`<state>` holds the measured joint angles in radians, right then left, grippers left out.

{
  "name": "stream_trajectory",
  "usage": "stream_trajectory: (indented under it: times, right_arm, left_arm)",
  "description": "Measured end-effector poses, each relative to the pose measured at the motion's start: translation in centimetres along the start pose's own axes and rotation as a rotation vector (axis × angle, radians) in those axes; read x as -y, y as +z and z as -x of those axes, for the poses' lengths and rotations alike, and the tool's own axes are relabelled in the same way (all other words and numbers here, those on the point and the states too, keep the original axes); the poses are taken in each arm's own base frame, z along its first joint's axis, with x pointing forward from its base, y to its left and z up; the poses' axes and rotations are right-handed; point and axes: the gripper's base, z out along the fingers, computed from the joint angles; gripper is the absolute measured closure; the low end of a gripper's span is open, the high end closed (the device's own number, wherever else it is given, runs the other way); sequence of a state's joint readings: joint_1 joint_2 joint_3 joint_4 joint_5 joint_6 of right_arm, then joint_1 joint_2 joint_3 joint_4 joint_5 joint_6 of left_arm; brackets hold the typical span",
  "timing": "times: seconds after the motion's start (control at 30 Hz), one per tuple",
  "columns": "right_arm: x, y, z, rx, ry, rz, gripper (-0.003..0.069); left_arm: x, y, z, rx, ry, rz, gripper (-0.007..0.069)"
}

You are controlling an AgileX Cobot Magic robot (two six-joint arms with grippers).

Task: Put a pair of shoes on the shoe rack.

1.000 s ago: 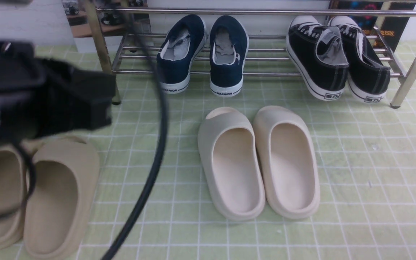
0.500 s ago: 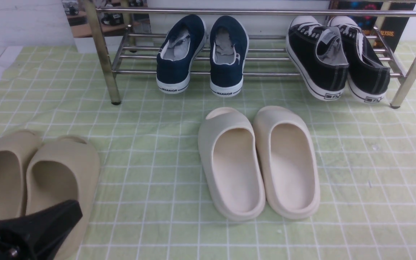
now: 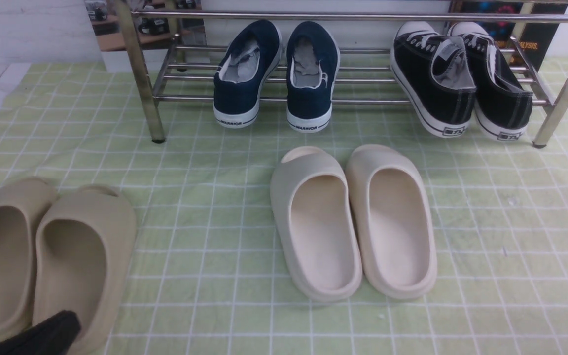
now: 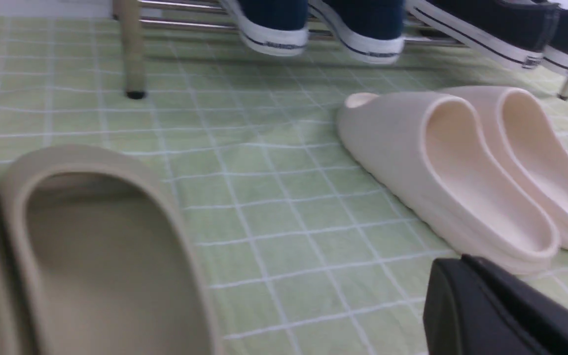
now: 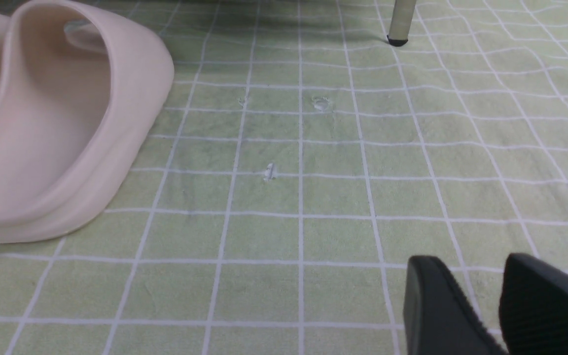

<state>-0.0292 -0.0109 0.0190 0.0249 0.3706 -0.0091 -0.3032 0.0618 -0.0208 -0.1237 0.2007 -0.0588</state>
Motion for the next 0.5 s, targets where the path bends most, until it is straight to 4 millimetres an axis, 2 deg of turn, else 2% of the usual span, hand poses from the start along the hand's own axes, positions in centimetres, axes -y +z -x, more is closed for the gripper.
stream_trajectory:
  times: [0.07,0.1,0.23,0.5]
  right_arm:
    - [0.0,0.0,0.0,0.0,0.0,0.0,0.042]
    - [0.0,0.0,0.0,0.0,0.0,0.0,0.042]
    - [0.0,0.0,0.0,0.001,0.0,0.0,0.042]
    - [0.0,0.0,0.0,0.001,0.0,0.0,0.042]
  left_arm:
    - [-0.4,-0.2,-0.7,0.017,0.004,0.052,0.0638]
    - [-0.9,-0.2,-1.6,-0.023,0.001,0.115,0.0638]
    - [-1.5,-0.4,-2.9,-0.142,-0.012,0.21,0.0638]
    - [-1.7,-0.4,-3.0,-0.148,-0.013,0.248,0.0638]
